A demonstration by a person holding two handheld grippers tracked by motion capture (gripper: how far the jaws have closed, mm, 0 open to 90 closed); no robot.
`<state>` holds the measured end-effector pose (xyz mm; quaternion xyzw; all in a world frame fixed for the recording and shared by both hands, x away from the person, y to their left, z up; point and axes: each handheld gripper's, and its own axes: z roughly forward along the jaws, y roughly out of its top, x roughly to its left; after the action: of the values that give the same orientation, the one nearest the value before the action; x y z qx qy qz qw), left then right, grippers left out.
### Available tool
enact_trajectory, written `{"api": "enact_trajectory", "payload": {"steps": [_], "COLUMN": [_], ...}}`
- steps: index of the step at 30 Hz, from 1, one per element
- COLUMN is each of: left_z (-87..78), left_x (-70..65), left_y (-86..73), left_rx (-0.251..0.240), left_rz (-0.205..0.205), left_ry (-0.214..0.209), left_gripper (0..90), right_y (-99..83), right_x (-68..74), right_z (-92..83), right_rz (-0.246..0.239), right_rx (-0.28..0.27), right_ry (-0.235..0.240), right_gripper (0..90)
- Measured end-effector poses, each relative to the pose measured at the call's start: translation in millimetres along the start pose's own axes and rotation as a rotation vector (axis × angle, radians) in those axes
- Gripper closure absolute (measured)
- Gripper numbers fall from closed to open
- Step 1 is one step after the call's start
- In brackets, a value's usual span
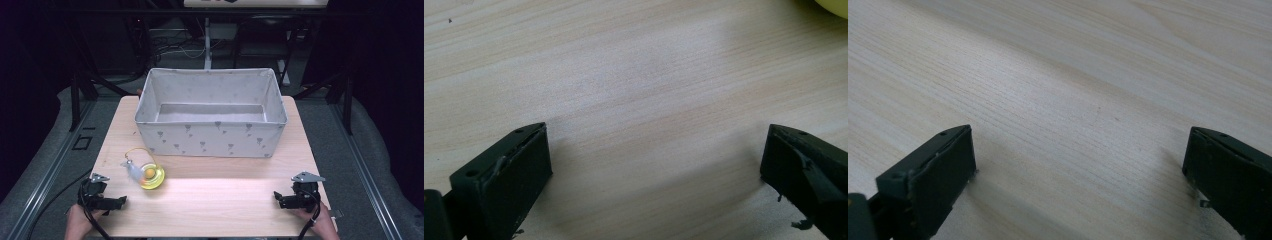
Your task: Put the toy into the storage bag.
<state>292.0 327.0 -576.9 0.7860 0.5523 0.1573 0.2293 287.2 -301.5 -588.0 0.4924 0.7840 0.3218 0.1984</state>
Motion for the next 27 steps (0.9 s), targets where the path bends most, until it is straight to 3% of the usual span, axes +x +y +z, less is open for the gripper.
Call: {"api": "enact_trajectory", "payload": {"steps": [11, 16, 22, 27], "left_z": [-8.7, -25.0, -55.7, -83.7], "left_x": [0.9, -7.4, -16.5, -23.9], "left_y": [6.8, 15.9, 30.4, 45.8], "left_rx": [0.030, 0.047, 0.078, 0.088], "left_rz": [-0.006, 0.020, 0.051, 0.109], "left_ry": [-0.030, -0.050, -0.086, -0.100], "left_gripper": [0.1, 0.1, 0.1, 0.2], "right_y": [-0.1, -0.1, -0.2, -0.2], "right_x": [0.0, 0.0, 0.0, 0.0], "right_z": [0.0, -0.1, -0.1, -0.1], "right_rz": [0.000, 0.001, 0.001, 0.001], "right_rx": [0.000, 0.000, 0.000, 0.000], "right_ry": [0.000, -0.001, 0.000, 0.000], "right_gripper": [0.0, 0.0, 0.0, 0.0]}}
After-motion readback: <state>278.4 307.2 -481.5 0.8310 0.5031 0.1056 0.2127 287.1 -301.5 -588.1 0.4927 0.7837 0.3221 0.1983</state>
